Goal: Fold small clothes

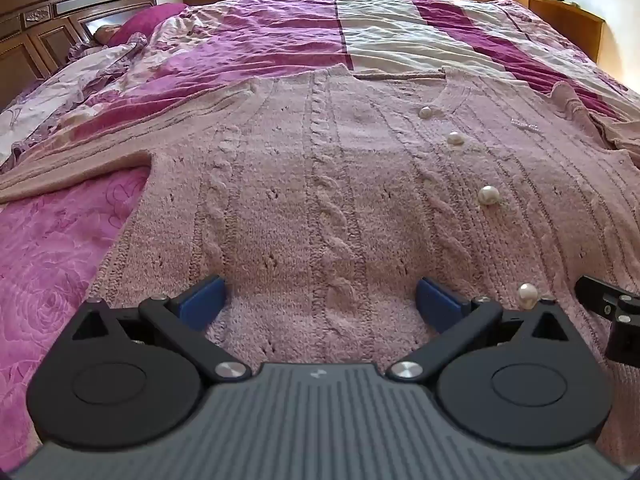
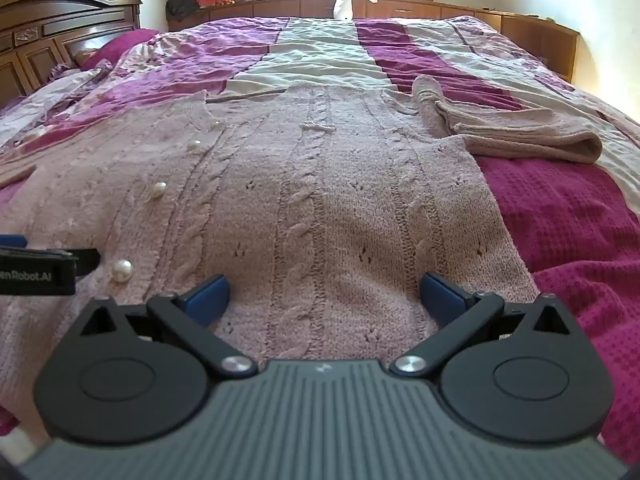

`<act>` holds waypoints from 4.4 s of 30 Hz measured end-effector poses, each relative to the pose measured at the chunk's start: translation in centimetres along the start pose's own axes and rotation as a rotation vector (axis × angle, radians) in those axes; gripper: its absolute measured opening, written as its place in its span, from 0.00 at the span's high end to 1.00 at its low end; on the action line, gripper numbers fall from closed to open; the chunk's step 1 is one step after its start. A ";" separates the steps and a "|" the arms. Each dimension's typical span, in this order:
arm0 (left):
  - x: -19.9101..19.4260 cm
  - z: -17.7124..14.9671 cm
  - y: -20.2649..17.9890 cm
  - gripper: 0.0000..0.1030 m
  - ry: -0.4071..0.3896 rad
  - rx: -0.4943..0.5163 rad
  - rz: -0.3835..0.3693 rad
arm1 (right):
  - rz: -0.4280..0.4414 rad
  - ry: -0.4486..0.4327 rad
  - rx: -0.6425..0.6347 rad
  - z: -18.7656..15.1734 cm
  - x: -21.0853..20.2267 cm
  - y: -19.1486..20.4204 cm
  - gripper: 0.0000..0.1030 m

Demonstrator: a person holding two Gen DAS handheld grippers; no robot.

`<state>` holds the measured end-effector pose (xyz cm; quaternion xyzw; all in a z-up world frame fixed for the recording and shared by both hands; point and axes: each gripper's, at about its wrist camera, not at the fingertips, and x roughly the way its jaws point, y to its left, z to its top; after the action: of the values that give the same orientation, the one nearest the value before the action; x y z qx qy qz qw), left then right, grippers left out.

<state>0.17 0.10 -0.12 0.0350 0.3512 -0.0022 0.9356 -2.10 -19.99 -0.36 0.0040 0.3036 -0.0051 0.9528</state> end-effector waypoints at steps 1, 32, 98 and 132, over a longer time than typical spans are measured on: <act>0.0 0.0 0.1 0.00 0.001 0.000 0.000 | 0.000 0.001 0.000 0.3 0.1 -0.1 0.00; 0.0 0.0 -0.4 0.00 -0.011 0.010 0.008 | -0.002 -0.006 0.005 0.2 0.0 0.0 0.00; -2.4 5.6 0.8 0.00 0.019 0.033 0.014 | 0.074 -0.032 0.079 9.7 -0.1 -8.0 0.00; -1.2 6.2 3.1 0.00 0.051 0.014 0.110 | 0.075 -0.008 0.216 16.2 5.2 -16.4 0.78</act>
<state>3.44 2.72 5.54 0.0610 0.3726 0.0478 0.9248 11.31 -36.57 9.71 0.1179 0.2969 -0.0021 0.9476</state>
